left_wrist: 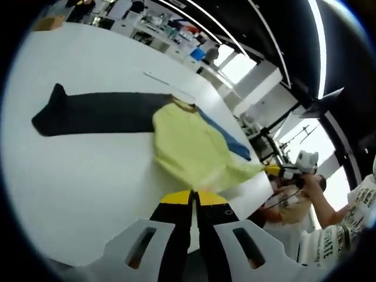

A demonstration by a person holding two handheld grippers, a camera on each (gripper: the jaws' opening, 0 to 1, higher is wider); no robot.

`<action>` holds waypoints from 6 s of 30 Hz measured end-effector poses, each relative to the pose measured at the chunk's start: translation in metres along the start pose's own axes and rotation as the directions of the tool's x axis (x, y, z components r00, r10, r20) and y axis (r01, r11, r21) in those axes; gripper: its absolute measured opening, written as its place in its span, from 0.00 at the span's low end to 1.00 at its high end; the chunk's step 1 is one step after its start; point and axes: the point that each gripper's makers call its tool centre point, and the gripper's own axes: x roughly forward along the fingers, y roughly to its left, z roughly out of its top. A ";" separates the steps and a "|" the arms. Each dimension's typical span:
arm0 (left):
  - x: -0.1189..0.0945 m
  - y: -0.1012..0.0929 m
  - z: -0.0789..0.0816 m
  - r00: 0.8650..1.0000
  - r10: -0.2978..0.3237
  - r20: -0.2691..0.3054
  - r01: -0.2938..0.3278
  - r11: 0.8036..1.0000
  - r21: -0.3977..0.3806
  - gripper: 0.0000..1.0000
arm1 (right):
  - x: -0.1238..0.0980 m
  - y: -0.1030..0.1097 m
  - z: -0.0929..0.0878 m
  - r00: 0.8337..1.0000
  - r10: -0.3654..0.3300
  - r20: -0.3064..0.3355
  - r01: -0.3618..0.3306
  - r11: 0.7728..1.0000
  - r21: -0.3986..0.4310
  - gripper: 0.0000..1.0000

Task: Fold the garment on the visible template until the final outline fits inside the template.

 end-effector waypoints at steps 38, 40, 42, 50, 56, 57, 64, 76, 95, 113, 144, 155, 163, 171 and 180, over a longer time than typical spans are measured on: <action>-0.002 0.017 -0.047 0.987 0.084 -0.138 -0.083 0.996 0.012 0.00 | -0.005 0.010 -0.071 0.983 -0.035 -0.182 0.036 0.999 0.002 0.00; 0.000 0.019 -0.052 0.984 0.092 -0.151 -0.090 0.996 0.023 0.00 | -0.002 0.012 -0.079 0.980 -0.037 -0.194 0.037 0.999 -0.004 0.00; 0.001 0.024 -0.057 0.979 0.114 -0.171 -0.107 0.993 0.050 0.00 | 0.001 0.012 -0.088 0.975 -0.040 -0.218 0.040 0.999 -0.003 0.00; 0.007 0.035 -0.073 0.965 0.153 -0.213 -0.135 0.986 0.096 0.00 | 0.008 0.013 -0.109 0.964 -0.043 -0.262 0.043 0.999 -0.007 0.00; 0.010 0.042 -0.081 0.958 0.170 -0.229 -0.149 0.983 0.108 0.00 | 0.013 0.011 -0.120 0.957 -0.049 -0.287 0.044 0.999 -0.024 0.00; 0.011 0.044 -0.082 0.957 0.177 -0.231 -0.153 0.981 0.115 0.00 | 0.013 0.011 -0.121 0.956 -0.048 -0.290 0.043 0.999 -0.022 0.00; 0.012 0.048 -0.085 0.954 0.194 -0.227 -0.166 0.977 0.137 0.00 | 0.013 0.010 -0.125 0.952 -0.046 -0.302 0.037 0.999 -0.036 0.00; 0.012 0.047 -0.079 0.958 0.196 -0.210 -0.149 0.964 0.221 0.03 | 0.008 0.001 -0.122 0.957 -0.061 -0.282 0.061 0.998 -0.011 0.12; 0.015 0.031 -0.003 0.993 0.094 0.075 -0.116 0.914 0.389 0.51 | 0.017 -0.012 -0.044 1.000 -0.028 0.003 0.028 1.000 0.001 0.56; 0.047 0.044 0.051 0.979 0.097 0.176 -0.166 0.888 0.429 0.58 | 0.059 -0.039 0.009 0.992 -0.015 0.125 0.021 0.999 -0.045 0.65; 0.113 0.087 0.079 0.980 0.165 0.112 -0.199 0.814 0.545 0.19 | 0.131 -0.098 0.026 0.999 -0.039 0.033 0.044 0.978 -0.202 0.26; 0.131 0.092 0.080 0.980 0.174 0.091 -0.195 0.796 0.573 0.18 | 0.146 -0.092 0.023 1.000 0.003 -0.023 -0.010 0.944 -0.331 0.19; 0.142 0.093 0.078 0.985 0.167 0.051 -0.163 0.771 0.616 0.17 | 0.153 -0.089 0.018 0.997 0.024 -0.067 -0.047 0.929 -0.366 0.12; 0.151 0.093 0.077 0.985 0.170 -0.004 -0.117 0.694 0.711 0.14 | 0.158 -0.086 0.020 0.996 0.056 -0.067 -0.077 0.922 -0.380 0.12; 0.160 0.093 0.082 0.987 0.163 -0.001 -0.113 0.689 0.716 0.10 | 0.162 -0.086 0.024 0.997 0.059 -0.058 -0.076 0.922 -0.379 0.06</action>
